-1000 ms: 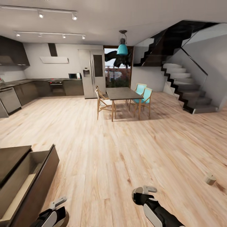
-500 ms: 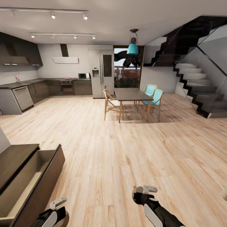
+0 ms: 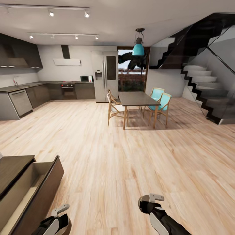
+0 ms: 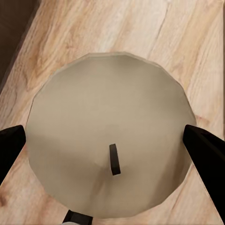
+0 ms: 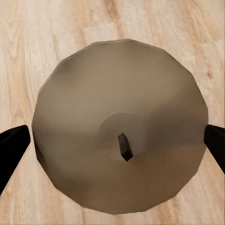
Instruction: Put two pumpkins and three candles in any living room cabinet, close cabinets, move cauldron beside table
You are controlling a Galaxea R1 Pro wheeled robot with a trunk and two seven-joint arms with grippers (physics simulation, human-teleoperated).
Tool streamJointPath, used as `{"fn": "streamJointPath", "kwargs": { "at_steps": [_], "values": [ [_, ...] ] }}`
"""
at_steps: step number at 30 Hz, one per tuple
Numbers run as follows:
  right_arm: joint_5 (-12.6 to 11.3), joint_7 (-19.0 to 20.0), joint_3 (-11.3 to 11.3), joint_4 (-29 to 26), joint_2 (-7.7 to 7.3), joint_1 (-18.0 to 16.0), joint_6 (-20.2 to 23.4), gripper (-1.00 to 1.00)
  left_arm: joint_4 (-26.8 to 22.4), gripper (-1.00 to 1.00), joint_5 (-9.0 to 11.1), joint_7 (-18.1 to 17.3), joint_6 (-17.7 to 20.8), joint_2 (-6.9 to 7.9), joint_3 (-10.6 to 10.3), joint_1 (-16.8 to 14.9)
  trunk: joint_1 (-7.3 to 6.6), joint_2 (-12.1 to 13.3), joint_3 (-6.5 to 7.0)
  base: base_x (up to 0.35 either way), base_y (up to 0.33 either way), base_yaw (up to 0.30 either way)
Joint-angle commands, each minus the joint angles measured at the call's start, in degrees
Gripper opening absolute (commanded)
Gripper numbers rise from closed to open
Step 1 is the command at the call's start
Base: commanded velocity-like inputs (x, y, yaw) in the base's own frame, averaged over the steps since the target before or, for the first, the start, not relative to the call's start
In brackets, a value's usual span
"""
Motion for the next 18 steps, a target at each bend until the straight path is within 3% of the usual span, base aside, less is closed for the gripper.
{"fn": "streamJointPath", "kwargs": {
  "at_steps": [1, 18],
  "values": [
    [-0.23, -0.55, 0.47, -0.16, -0.09, -0.07, 0.19, -1.00, -0.13, -1.00, 0.47, 0.54, 0.06, 0.06, -0.39, -0.04, 0.04, -0.04, -0.06, 0.324, 0.000, 0.000],
    [-0.25, -0.95, 0.40, -0.16, -0.08, -0.07, 0.27, -1.00, -0.14, -1.00, 0.47, 0.54, 0.02, -0.08, -0.48, -0.04, 0.04, -0.04, -0.06, 0.324, -0.048, 0.000]
  ]
}}
